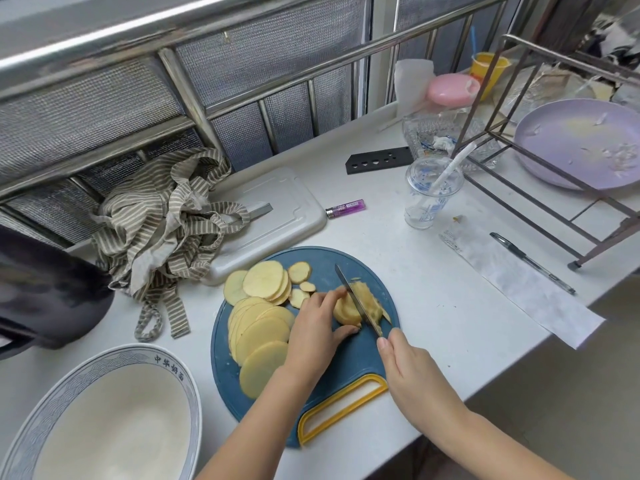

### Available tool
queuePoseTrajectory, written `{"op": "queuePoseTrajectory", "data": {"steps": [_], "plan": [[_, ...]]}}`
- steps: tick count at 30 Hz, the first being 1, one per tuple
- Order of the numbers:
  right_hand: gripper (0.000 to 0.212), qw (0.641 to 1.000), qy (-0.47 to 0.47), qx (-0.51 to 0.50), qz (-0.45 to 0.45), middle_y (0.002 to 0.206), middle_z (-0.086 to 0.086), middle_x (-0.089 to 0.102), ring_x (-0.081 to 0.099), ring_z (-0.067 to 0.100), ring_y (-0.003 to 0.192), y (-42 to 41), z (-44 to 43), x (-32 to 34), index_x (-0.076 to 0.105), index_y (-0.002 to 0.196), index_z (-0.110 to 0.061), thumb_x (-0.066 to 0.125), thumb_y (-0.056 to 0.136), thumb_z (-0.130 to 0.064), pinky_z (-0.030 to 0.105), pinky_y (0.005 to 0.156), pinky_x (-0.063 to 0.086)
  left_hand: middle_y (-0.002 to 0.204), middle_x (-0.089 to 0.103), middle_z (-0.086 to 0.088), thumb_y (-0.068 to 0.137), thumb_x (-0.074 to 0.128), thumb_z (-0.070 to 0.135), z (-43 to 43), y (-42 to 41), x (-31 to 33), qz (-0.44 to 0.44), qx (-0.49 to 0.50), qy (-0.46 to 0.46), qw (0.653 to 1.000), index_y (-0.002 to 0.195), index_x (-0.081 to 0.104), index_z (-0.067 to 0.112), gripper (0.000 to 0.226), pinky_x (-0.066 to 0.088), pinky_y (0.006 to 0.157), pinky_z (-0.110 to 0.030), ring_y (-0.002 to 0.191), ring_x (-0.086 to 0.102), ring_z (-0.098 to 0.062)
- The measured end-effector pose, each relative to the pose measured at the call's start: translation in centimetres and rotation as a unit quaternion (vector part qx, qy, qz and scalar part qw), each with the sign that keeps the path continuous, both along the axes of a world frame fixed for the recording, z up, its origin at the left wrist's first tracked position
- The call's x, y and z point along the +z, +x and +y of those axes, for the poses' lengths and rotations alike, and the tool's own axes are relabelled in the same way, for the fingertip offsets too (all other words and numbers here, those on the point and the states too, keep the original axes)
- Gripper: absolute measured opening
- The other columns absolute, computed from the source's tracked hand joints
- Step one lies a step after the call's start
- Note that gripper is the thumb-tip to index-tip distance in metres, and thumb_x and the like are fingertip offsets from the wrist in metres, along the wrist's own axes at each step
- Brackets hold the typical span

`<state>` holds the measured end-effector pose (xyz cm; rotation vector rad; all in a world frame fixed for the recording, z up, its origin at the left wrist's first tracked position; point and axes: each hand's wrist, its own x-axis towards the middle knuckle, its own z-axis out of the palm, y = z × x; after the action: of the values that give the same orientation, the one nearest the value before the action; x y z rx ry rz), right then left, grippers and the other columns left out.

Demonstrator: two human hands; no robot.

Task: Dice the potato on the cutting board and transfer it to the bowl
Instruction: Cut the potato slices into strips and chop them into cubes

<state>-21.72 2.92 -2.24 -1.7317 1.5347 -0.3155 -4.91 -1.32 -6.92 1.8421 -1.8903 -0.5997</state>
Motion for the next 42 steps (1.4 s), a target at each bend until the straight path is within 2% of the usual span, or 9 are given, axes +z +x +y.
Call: {"op": "queuePoseTrajectory", "data": {"steps": [4,7,9,11,19,26,29,34,42], "plan": [[0.028,0.999,-0.014,0.028,0.031,0.065,-0.005,0.038,0.037,0.015,0.054,-0.1,0.4,0.1,0.026,0.077,-0.027,0.024,0.104,-0.031,0.028,0.05,0.028,0.126,0.054,0.006,0.082,0.072,0.039,0.3,-0.1,0.0,-0.013,-0.005,-0.008,1.0,0.139,0.045,0.025,0.065,0.027,0.095,-0.013,0.119,0.044,-0.01],[0.029,1.0,-0.018,0.008,0.001,0.062,-0.003,0.038,0.035,0.014,0.052,-0.1,0.2,0.2,0.027,0.075,-0.026,0.025,0.103,-0.033,0.026,0.049,0.028,0.122,0.054,0.01,0.083,0.07,0.043,0.3,0.0,-0.2,0.055,0.018,-0.002,0.998,0.133,0.049,0.019,0.059,0.034,0.097,-0.014,0.113,0.047,-0.003],[0.029,0.999,-0.029,-0.011,-0.028,0.059,-0.002,0.038,0.033,0.013,0.051,0.1,0.1,0.4,0.03,0.075,-0.024,0.025,0.101,-0.036,0.027,0.049,0.026,0.12,0.057,0.008,0.091,0.061,0.043,0.2,-0.1,-0.3,0.1,0.051,0.003,0.994,0.129,0.052,0.017,0.047,0.044,0.096,-0.024,0.11,0.051,-0.005],[0.03,0.997,-0.032,-0.027,-0.063,0.057,-0.003,0.037,0.032,0.012,0.049,0.5,-0.1,0.6,0.032,0.075,-0.023,0.027,0.101,-0.037,0.027,0.049,0.025,0.116,0.058,0.005,0.095,0.054,0.041,0.1,-0.4,-0.4,0.115,0.079,0.005,0.99,0.126,0.054,0.015,0.04,0.047,0.093,-0.031,0.107,0.053,-0.008],[0.03,0.997,-0.015,-0.027,-0.066,0.058,-0.001,0.04,0.034,0.012,0.05,1.1,-0.3,0.1,0.035,0.078,-0.019,0.027,0.102,-0.034,0.027,0.05,0.026,0.104,0.053,0.001,0.096,0.055,0.03,0.0,-2.0,-1.3,0.1,0.141,-0.014,0.985,0.111,0.054,0.01,0.024,0.04,0.089,-0.029,0.102,0.046,-0.015],[0.028,1.0,0.005,-0.002,-0.028,0.063,-0.003,0.044,0.039,0.011,0.052,1.6,-0.3,0.6,0.031,0.078,-0.026,0.021,0.103,-0.035,0.026,0.05,0.028,0.1,0.049,0.001,0.095,0.056,0.027,-0.1,-2.1,-1.8,0.104,0.145,-0.019,0.984,0.103,0.053,0.012,0.017,0.037,0.086,-0.029,0.099,0.041,-0.015],[0.029,1.0,0.014,-0.002,-0.018,0.065,-0.003,0.045,0.042,0.011,0.055,2.0,-0.5,0.8,0.028,0.077,-0.029,0.02,0.104,-0.034,0.026,0.05,0.03,0.095,0.047,0.0,0.094,0.05,0.031,0.0,-2.0,-2.3,0.097,0.144,-0.032,0.984,0.098,0.052,0.011,0.02,0.034,0.081,-0.028,0.093,0.04,-0.016],[0.025,1.0,0.009,-0.005,0.009,0.067,-0.002,0.046,0.044,0.017,0.06,2.5,-0.7,0.7,0.032,0.085,-0.021,0.02,0.104,-0.033,0.033,0.055,0.03,0.091,0.041,0.002,0.088,0.033,0.049,-0.3,-2.2,-2.6,0.089,0.15,-0.041,0.984,0.094,0.05,0.011,0.043,0.028,0.079,-0.027,0.089,0.035,-0.015],[0.029,1.0,0.025,-0.006,-0.007,0.067,-0.005,0.046,0.043,0.011,0.057,2.6,-0.7,0.7,0.028,0.076,-0.03,0.02,0.104,-0.033,0.025,0.052,0.033,0.089,0.04,0.001,0.089,0.032,0.044,-0.2,-2.4,-2.9,0.078,0.16,-0.058,0.982,0.092,0.051,0.009,0.041,0.033,0.077,-0.031,0.087,0.036,-0.017]]}}
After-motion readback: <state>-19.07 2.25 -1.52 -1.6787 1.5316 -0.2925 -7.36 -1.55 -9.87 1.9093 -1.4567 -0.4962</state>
